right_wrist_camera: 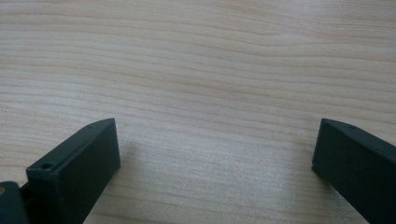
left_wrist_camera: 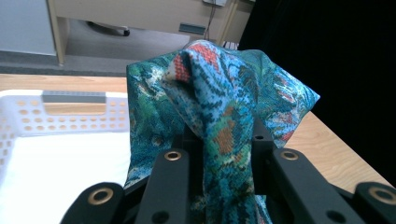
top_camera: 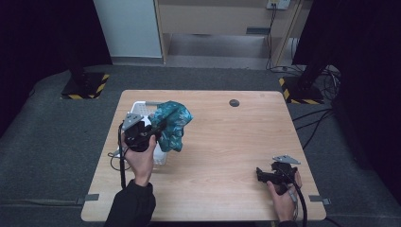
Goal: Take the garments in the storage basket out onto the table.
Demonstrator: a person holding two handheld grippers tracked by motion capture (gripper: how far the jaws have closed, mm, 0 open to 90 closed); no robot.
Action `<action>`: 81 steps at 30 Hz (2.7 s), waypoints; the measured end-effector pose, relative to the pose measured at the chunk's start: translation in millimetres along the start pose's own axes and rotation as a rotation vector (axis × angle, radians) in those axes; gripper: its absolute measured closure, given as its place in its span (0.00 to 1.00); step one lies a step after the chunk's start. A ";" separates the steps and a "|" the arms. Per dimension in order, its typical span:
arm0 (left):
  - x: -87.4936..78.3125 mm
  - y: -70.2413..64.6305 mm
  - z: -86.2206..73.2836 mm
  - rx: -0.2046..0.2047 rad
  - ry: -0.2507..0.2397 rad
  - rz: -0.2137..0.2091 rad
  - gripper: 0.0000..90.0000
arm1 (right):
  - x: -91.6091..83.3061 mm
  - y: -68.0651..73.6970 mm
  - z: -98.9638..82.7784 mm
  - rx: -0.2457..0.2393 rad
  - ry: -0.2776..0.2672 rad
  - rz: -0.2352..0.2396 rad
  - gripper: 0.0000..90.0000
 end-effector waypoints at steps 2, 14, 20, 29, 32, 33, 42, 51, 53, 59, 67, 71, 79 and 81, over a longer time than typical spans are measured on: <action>3.7 -5.3 -2.1 0.002 0.007 -0.009 0.82 | 0.0 0.0 0.0 0.000 0.000 0.000 0.01; 19.1 -34.6 -11.5 0.041 0.015 -0.047 0.82 | 0.0 0.0 0.0 0.000 0.000 0.000 0.01; 26.0 -43.9 -17.9 0.046 0.027 -0.065 0.82 | 0.0 0.1 0.0 0.001 0.000 0.000 0.01; 36.1 -55.9 -24.3 0.057 0.040 -0.081 0.82 | 0.0 0.1 0.0 0.002 0.000 0.000 0.01; 39.9 -60.2 -26.5 0.060 0.046 -0.086 0.82 | 0.0 0.1 0.0 0.001 0.000 0.000 0.01; 42.4 -63.5 -28.1 0.065 0.051 -0.090 0.82 | 0.0 0.1 0.0 0.001 0.000 0.000 0.01; 50.3 -73.4 -33.2 0.075 0.056 -0.096 0.82 | 0.0 0.1 0.0 0.001 0.000 0.000 0.01; 59.2 -85.5 -39.2 0.089 0.076 -0.114 0.82 | 0.0 0.1 0.0 0.001 0.000 0.000 0.01; 61.4 -88.1 -40.5 0.089 0.081 -0.117 0.82 | 0.0 0.1 0.0 0.001 0.000 0.000 0.01; 67.3 -93.6 -42.6 0.092 0.087 -0.122 0.82 | 0.0 0.1 0.0 0.001 0.000 0.000 0.01; 73.6 -99.7 -47.5 0.099 0.094 -0.126 0.82 | 0.0 0.1 0.0 0.001 0.000 0.000 0.01; 76.9 -102.6 -50.5 0.102 0.098 -0.126 0.82 | 0.0 0.1 0.0 0.001 0.000 0.000 0.01; 83.9 -106.1 -57.6 0.110 0.115 -0.120 0.82 | 0.0 0.1 0.0 0.001 0.000 0.000 0.01; 85.3 -107.6 -59.5 0.115 0.120 -0.120 0.82 | 0.0 0.1 0.0 0.001 0.000 0.000 0.01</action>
Point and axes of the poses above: each handheld gripper's, and its own axes: x roughly forward along the jaws, z roughly out of its top, y roughly to its left, the point moved 1 cm from there along x, roughly forward along the jaws, and after that the axes turned 15 degrees about z, right-handed, at the moved point
